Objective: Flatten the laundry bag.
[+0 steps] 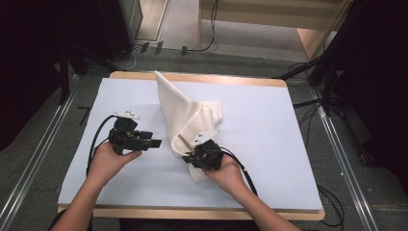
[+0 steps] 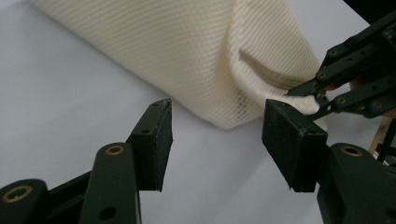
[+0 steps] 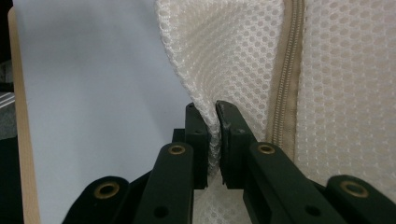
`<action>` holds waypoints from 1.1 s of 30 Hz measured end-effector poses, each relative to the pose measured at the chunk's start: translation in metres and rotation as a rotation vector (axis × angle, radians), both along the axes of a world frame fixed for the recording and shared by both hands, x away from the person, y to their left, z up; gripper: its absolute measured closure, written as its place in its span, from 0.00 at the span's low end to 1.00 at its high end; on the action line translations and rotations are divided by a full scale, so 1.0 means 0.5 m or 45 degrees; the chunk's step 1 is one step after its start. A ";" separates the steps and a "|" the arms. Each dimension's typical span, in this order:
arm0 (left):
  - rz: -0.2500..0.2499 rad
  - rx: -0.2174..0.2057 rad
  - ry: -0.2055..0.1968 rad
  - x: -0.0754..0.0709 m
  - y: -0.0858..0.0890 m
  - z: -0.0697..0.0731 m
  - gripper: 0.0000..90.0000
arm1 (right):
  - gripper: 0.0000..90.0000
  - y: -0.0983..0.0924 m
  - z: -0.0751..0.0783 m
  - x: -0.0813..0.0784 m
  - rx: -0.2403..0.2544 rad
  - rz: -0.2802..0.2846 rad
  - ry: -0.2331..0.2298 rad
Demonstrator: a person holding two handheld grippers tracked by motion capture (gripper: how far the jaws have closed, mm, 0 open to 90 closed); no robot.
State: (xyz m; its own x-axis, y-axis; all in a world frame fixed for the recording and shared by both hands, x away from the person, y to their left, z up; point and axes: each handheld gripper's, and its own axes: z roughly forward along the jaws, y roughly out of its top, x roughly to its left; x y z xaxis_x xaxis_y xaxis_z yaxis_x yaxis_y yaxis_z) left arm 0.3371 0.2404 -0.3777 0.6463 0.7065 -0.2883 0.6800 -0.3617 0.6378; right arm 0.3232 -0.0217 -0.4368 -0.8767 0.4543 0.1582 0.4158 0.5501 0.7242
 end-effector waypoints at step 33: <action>-0.091 -0.019 0.064 0.031 -0.049 -0.027 0.96 | 0.68 -0.039 0.040 -0.041 0.101 0.021 -0.023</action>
State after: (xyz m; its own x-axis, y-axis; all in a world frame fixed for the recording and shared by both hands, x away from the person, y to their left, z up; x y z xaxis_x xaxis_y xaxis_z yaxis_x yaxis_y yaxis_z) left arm 0.3525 0.2158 -0.3914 0.6791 0.6548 -0.3318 0.6843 -0.4011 0.6090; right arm 0.3027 -0.0414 -0.4169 -0.8871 0.4263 0.1769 0.3933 0.4977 0.7730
